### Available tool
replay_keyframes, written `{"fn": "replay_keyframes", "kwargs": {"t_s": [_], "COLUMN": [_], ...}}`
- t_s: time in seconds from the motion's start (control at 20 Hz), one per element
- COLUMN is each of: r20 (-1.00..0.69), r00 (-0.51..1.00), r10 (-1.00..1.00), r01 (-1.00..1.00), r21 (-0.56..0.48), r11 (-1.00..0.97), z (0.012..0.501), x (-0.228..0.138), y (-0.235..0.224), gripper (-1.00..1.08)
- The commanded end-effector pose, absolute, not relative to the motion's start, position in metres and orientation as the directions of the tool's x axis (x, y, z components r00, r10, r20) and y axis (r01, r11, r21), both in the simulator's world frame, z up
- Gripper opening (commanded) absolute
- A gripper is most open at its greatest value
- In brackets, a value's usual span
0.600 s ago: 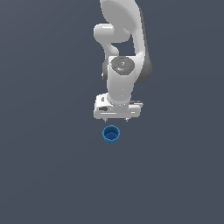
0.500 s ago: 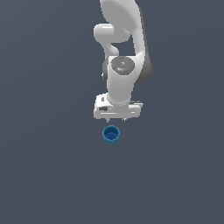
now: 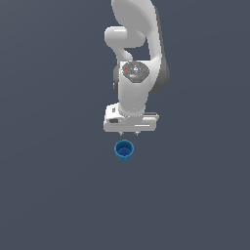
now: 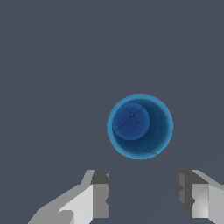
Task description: Pick up the object and move it to a goal position.
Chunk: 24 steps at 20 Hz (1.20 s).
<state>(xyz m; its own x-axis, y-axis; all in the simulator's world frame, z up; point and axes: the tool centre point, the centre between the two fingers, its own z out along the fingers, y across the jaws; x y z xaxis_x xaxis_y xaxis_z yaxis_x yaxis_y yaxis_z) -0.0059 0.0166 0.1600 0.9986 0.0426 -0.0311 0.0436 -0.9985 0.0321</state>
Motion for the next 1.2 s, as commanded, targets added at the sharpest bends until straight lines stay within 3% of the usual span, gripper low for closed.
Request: {"fn": "replay_keyframes", "kwargs": {"t_s": [0.0, 1.15], "r20": [-0.027, 0.214], "r00": [0.999, 0.948], "r10": [0.047, 0.234], "r01": [0.048, 0.246], "r21": [0.029, -0.028], "r11": [-0.998, -0.969], "z": [0.159, 0.11], "x": [-0.005, 0.016], "y": [0.016, -0.03], "gripper": [0.28, 0.28]}}
